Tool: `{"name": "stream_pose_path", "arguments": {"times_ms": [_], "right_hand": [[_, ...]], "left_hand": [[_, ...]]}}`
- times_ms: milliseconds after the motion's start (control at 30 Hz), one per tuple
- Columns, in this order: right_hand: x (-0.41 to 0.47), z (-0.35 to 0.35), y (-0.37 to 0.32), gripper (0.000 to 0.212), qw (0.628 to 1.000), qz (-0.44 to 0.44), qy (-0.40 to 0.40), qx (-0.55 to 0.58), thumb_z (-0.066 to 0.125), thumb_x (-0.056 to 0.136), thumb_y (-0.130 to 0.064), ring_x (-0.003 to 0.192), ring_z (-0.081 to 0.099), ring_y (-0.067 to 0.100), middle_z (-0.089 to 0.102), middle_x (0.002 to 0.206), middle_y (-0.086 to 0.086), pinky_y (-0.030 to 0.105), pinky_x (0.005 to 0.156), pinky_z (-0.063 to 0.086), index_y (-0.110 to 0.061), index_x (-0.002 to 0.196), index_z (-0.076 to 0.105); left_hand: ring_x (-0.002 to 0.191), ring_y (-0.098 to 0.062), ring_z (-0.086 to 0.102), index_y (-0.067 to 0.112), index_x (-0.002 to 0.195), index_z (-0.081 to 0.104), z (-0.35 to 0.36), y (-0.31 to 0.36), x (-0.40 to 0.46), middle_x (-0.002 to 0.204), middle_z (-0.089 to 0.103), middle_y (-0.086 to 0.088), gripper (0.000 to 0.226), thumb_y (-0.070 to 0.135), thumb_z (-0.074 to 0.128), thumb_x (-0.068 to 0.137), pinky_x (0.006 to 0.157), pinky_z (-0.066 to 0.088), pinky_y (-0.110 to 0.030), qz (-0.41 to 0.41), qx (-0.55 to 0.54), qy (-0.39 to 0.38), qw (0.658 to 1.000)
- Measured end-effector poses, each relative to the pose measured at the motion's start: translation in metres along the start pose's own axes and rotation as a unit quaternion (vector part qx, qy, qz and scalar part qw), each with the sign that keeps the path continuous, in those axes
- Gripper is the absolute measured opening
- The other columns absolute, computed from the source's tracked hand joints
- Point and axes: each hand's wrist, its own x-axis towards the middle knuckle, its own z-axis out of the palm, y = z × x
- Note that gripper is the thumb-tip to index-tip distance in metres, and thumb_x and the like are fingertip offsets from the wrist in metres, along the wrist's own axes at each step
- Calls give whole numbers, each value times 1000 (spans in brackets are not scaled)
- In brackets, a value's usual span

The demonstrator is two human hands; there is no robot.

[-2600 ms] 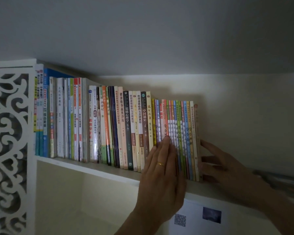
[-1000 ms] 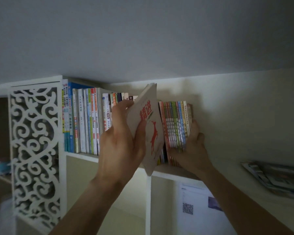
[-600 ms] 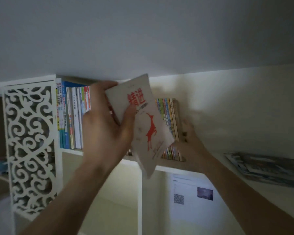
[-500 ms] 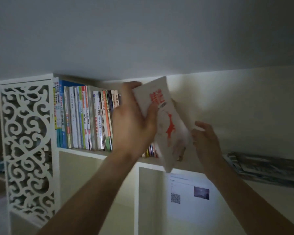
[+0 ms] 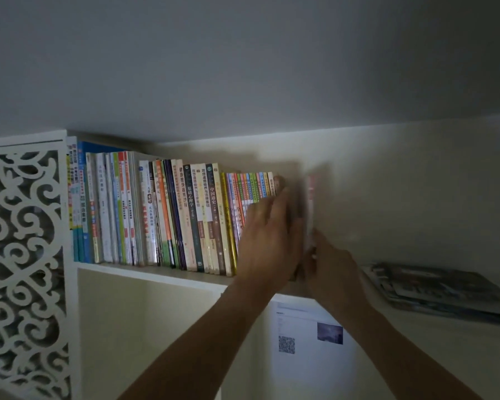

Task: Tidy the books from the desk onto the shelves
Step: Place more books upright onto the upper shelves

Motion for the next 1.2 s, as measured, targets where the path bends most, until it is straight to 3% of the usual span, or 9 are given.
{"name": "stream_pose_path", "arguments": {"times_ms": [67, 133, 300, 533, 633, 733, 867, 967, 1200], "right_hand": [[8, 8, -11, 41, 999, -24, -36, 3, 46, 104, -31, 80, 68, 16, 72, 105, -1, 18, 70, 50, -24, 144, 45], [20, 15, -14, 54, 996, -14, -82, 25, 46, 103, -33, 97, 71, 24, 68, 124, 2, 37, 88, 57, -27, 153, 30], [32, 22, 0, 59, 976, 17, -146, 159, 43, 96, -57, 118, 64, 20, 58, 141, -2, 47, 99, 55, -47, 152, 26], [1, 12, -11, 46, 989, 82, -104, 61, 49, 104, -27, 112, 64, 28, 61, 135, 5, 45, 97, 53, -24, 149, 38], [-31, 21, -24, 53, 997, 37, -20, -60, 54, 99, -33, 112, 62, 24, 59, 134, 3, 38, 94, 53, -20, 148, 37], [-77, 41, -31, 52, 986, -53, 59, -147, 61, 94, -31, 122, 58, 26, 58, 139, 7, 40, 103, 46, -16, 143, 49], [-138, 86, -32, 54, 975, -125, 85, -161, 60, 96, -28, 152, 22, 34, 30, 162, 17, 51, 119, 29, -13, 147, 50], [-184, 128, -30, 53, 989, -83, 8, -119, 56, 99, -28, 155, 12, 30, 18, 166, 13, 47, 121, 29, -14, 149, 46], [-327, 234, -38, 47, 981, 35, -191, -29, 56, 98, -28, 138, 45, 26, 46, 151, 7, 44, 103, 51, -15, 143, 50]], "left_hand": [[154, -25, 23, 27, 161, 26, -3, -29, -22, 166, 28, -7, 62, 50, 39, 105, 121, 33, -48, 15, 90, -44, 995], [159, -22, -8, 32, 164, 5, -1, -55, -35, 173, -4, -3, 68, 54, 32, 106, 127, 17, -54, 44, 135, -110, 984], [157, -23, -17, 36, 163, -6, 6, -79, -37, 171, -19, 0, 72, 50, 31, 103, 122, 27, -58, 51, 147, -145, 977], [158, -30, -14, 40, 162, -5, 2, -65, -54, 171, -16, -8, 64, 50, 29, 109, 118, 32, -64, 32, 160, -160, 974], [159, -25, -7, 35, 164, 9, -3, -65, -86, 172, -3, -8, 57, 52, 12, 109, 125, 22, -54, 29, 137, -166, 976], [159, -20, 2, 28, 163, 19, -15, -73, -124, 172, 7, -6, 60, 53, 22, 109, 126, 21, -50, 29, 99, -154, 983], [159, -28, 3, 21, 161, 28, -35, -87, -188, 171, 6, -12, 59, 43, 42, 108, 123, 25, -53, 34, 63, -160, 984], [159, -30, 9, 22, 160, 31, -48, -106, -251, 171, 8, -14, 56, 39, 45, 108, 121, 28, -51, 9, 67, -208, 976], [136, -36, 53, 14, 147, 52, -84, -167, -454, 155, 46, -15, 49, 30, 61, 102, 103, 52, -51, -208, 96, -315, 921]]}}
